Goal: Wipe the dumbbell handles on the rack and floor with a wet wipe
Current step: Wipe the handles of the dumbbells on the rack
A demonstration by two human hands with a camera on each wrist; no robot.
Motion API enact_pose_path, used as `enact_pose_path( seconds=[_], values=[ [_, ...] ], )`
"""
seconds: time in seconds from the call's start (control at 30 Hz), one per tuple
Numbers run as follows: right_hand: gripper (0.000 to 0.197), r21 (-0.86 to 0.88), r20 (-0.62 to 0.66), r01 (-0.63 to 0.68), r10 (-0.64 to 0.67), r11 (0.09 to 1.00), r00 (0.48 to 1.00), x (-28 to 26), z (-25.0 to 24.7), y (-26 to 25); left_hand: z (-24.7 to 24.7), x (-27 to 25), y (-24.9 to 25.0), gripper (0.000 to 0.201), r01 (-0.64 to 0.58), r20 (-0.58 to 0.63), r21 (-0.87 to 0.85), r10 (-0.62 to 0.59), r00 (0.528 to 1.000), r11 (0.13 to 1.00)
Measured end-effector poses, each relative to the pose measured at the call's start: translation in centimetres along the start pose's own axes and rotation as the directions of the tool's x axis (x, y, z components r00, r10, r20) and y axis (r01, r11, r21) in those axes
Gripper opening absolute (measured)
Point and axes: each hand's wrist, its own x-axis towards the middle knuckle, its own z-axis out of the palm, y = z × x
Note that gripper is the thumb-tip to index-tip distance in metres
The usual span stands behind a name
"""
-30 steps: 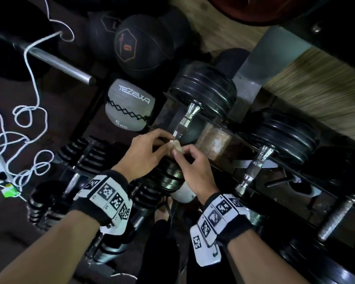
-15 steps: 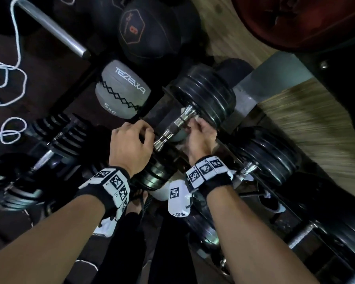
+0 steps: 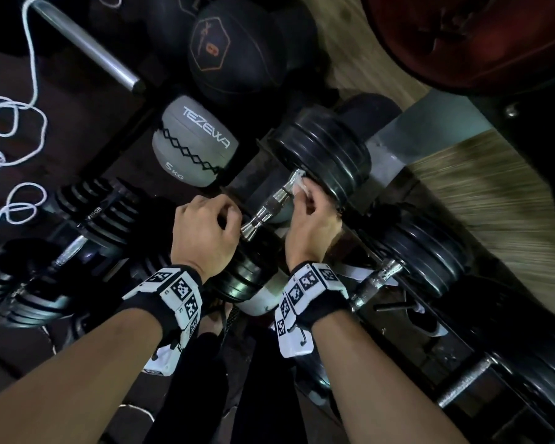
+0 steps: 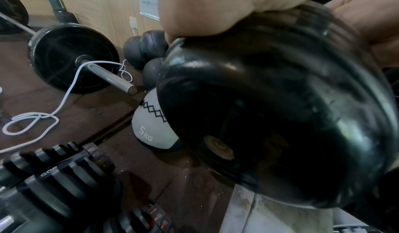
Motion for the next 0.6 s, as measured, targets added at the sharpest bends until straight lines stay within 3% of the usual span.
enact_pose_path(
  seconds=[0.1,0.23,0.47,0.6],
  values=[
    [0.021,-0.082,0.005,0.038,-0.038,0.996,0.999,-0.1,0.6,-0.3,-0.1,0.0,0.1,0.029,-0.006,0.006,0.007,0.006,1.0,1.0],
    [0.025,-0.136,0.171,0.018,0.005,0.991,0.985,0.4,0.9,-1.4,-0.2,0.1,0.2,0.03,-0.006,0.018,0.011,0.006,1.0,1.0],
    [0.028,-0.19,0.007,-0.043,0.045,0.981,0.999,-0.3,0.5,-1.6,-0.2,0.0,0.0,0.028,-0.027,0.009,0.006,0.027,1.0,1.0],
    [0.027,-0.205,0.15,-0.052,0.083,0.977,0.985,0.0,1.0,-2.0,-0.3,-0.1,0.1,0.028,-0.031,0.014,0.031,0.031,0.999,0.999]
  ],
)
